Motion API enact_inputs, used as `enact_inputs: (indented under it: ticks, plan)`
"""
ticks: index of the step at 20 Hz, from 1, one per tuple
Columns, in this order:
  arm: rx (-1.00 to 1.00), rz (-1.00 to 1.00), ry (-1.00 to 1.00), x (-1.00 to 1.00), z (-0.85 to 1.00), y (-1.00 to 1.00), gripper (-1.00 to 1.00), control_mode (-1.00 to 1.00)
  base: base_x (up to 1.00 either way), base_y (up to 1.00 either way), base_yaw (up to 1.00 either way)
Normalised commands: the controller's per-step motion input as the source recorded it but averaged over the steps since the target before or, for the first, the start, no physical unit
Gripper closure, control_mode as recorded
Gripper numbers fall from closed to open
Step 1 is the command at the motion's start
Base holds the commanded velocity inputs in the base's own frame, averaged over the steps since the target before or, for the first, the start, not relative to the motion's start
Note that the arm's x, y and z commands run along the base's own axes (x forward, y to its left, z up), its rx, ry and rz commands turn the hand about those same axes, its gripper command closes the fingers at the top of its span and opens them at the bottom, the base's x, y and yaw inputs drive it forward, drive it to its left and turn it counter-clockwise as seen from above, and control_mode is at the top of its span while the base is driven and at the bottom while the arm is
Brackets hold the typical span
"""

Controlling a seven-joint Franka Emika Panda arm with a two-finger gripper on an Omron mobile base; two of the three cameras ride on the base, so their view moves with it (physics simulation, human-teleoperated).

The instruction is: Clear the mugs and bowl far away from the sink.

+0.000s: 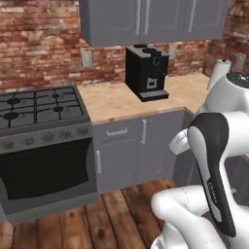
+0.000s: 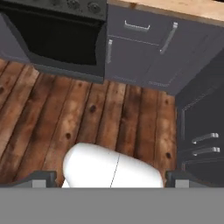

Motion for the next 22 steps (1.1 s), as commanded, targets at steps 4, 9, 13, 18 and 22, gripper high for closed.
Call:
enact_inputs:
  ticks: [4,9,13,18,22]
  plan:
    - [0.00,0.00,0.00,0.00,0.00,0.00,-1.00,1.00,-0.04,-0.68,-0.40]
    - [0.00,0.00,0.00,0.00,0.00,0.00,-1.00,1.00,0.19,-0.04,-0.28]
    - [0.00,0.00,0.00,0.00,0.00,0.00,-1.00,1.00,0.17,-0.07,-0.33]
    - [0.00,0.00,0.00,0.00,0.00,0.00,-1.00,1.00,0.02,-0.47,-0.61]
    - [0.00,0.00,0.00,0.00,0.00,0.00,-1.00,1.00,0.01,-0.59,-0.63]
